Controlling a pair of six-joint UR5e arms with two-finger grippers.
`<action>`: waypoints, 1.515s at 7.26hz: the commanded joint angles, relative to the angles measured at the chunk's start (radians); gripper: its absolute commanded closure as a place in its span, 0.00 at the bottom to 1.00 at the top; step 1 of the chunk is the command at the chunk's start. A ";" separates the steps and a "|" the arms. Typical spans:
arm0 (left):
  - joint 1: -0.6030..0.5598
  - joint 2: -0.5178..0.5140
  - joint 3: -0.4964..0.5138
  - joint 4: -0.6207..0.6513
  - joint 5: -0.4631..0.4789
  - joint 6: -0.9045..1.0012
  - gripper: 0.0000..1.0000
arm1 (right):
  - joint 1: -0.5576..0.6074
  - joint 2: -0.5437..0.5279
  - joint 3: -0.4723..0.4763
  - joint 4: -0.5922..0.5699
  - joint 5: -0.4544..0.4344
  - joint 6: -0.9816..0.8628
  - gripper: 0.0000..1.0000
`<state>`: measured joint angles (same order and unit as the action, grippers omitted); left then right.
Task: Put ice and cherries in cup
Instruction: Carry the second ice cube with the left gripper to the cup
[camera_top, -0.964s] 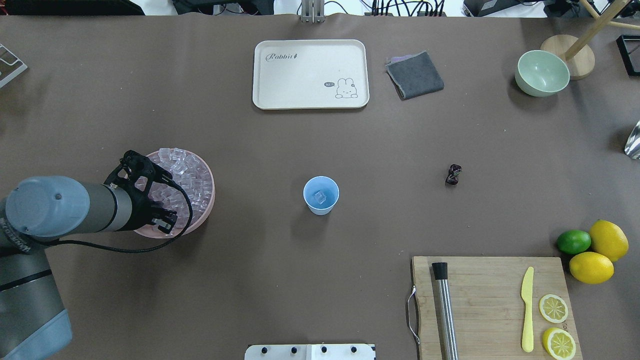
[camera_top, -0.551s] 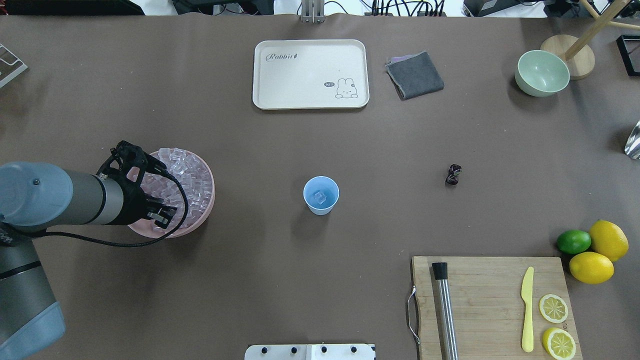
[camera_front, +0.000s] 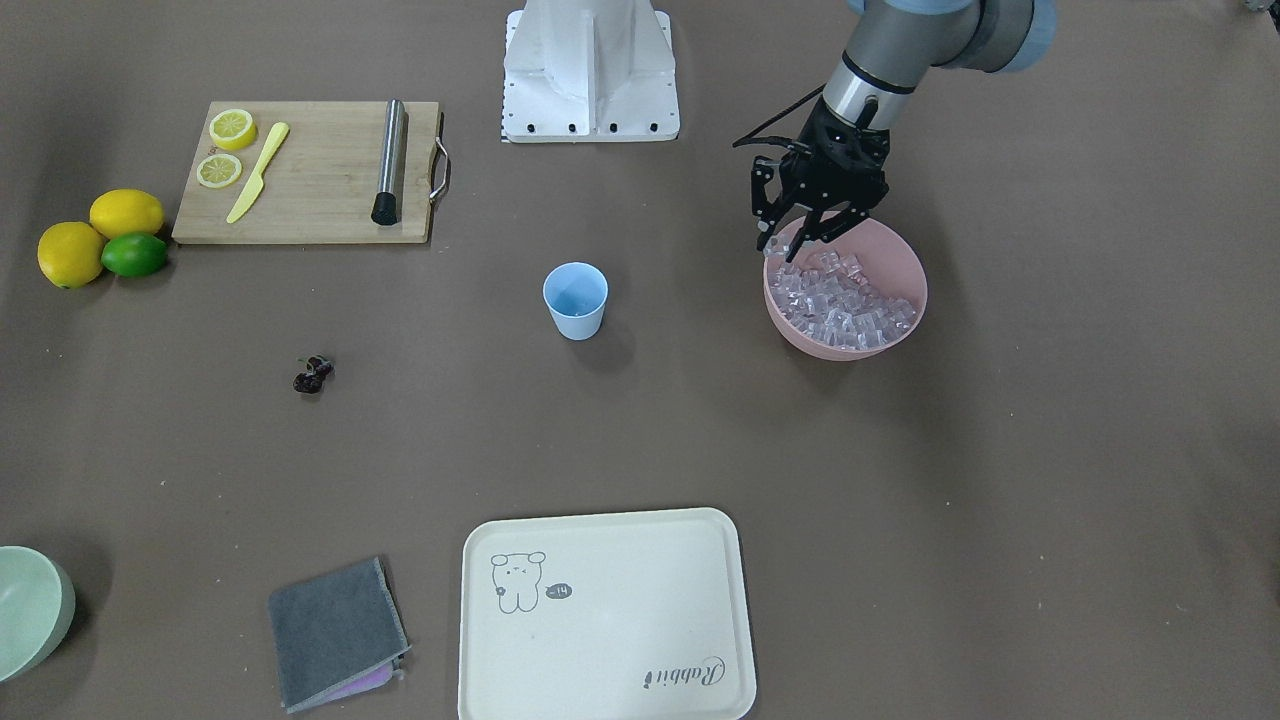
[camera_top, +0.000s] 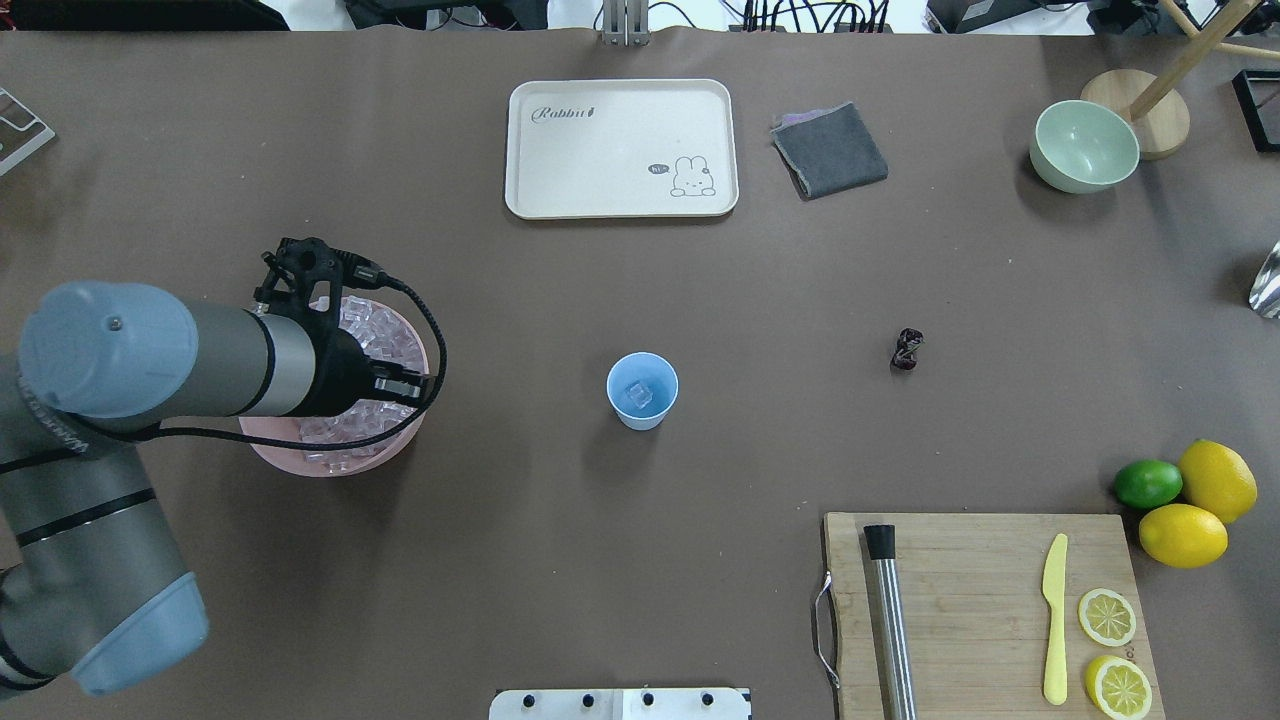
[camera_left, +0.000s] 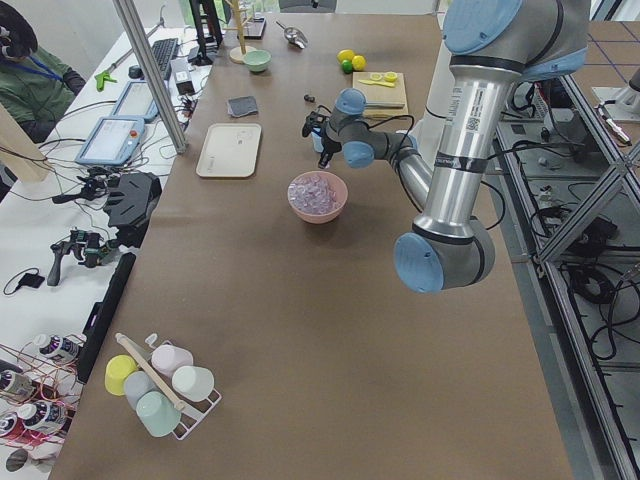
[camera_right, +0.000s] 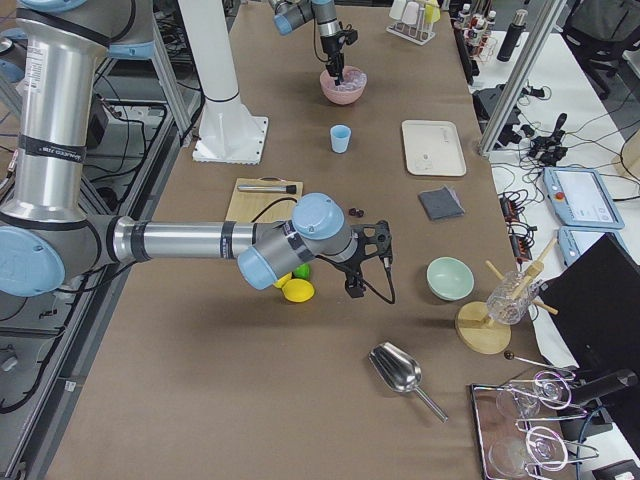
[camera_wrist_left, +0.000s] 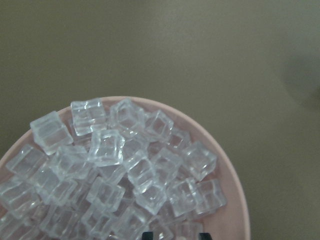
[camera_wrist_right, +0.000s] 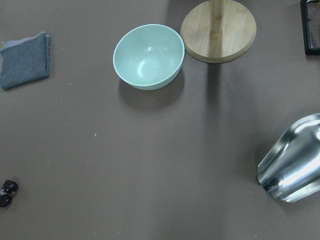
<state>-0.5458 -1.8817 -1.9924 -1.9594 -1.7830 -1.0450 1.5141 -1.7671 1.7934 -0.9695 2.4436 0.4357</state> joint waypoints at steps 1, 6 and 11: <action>0.033 -0.176 0.111 0.000 0.014 -0.191 1.00 | 0.000 0.000 0.001 0.000 0.000 0.000 0.00; 0.131 -0.344 0.259 -0.003 0.218 -0.329 1.00 | 0.000 0.002 0.003 0.000 0.000 0.000 0.00; 0.179 -0.355 0.302 -0.113 0.266 -0.392 0.75 | 0.000 0.000 0.003 0.000 0.002 0.002 0.00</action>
<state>-0.3686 -2.2344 -1.6920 -2.0570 -1.5199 -1.4227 1.5141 -1.7671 1.7963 -0.9695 2.4451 0.4367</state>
